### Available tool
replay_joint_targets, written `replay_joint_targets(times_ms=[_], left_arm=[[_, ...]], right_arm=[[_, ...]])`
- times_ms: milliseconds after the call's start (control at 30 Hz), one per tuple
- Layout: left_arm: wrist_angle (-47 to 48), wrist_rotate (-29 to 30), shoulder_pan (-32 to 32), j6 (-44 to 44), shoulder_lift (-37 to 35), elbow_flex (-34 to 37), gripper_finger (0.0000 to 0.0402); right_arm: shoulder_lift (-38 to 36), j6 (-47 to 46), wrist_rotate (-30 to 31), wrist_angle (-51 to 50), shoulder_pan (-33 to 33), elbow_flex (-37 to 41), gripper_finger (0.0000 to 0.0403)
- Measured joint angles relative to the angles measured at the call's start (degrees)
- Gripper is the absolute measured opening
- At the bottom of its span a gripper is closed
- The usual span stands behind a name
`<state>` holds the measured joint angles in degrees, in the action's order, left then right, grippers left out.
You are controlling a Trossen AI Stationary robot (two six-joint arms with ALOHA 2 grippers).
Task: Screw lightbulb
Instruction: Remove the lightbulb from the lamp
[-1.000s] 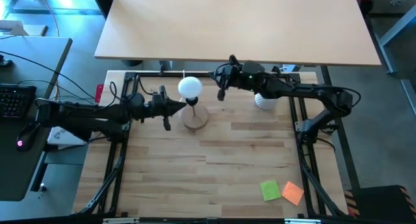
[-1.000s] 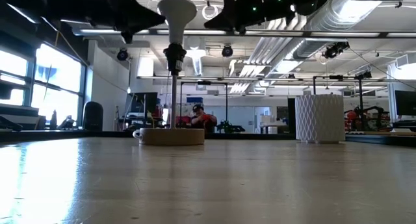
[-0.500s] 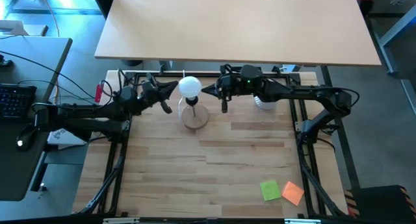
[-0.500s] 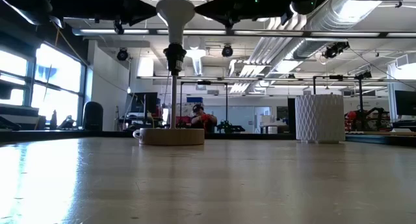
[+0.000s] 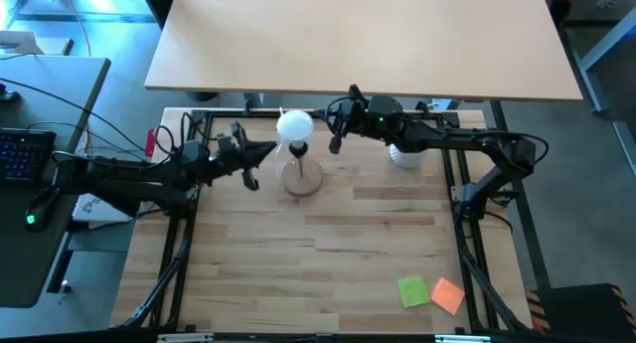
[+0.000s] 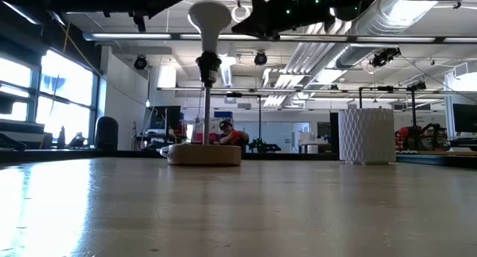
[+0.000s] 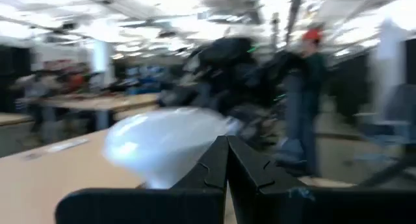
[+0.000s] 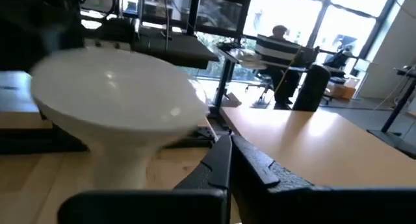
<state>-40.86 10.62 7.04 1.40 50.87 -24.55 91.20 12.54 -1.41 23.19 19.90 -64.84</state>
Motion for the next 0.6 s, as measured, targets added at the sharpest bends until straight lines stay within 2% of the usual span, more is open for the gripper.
replay_joint_targets(times_ms=[200, 333, 433, 600], left_arm=[[3.7, 8.9, 0.1, 0.9, -2.3, 0.0, 0.0], [4.3, 10.6, 2.2, 0.8, -2.2, 0.0, 0.0], [3.0, 6.7, 3.8, -0.9, -1.2, 0.0, 0.0], [-3.6, -4.7, 4.2, -4.1, 2.2, 0.0, 0.0]], right_arm=[[-2.4, 2.1, -0.8, -0.3, -2.4, 0.0, 0.0002], [-2.8, 3.0, -5.9, 0.0, -4.0, 0.0, 0.0002], [-2.4, 3.0, -9.4, -0.1, -4.1, 0.0, 0.0002], [-1.6, 2.3, -6.3, 0.6, -2.9, 0.0, 0.0002]])
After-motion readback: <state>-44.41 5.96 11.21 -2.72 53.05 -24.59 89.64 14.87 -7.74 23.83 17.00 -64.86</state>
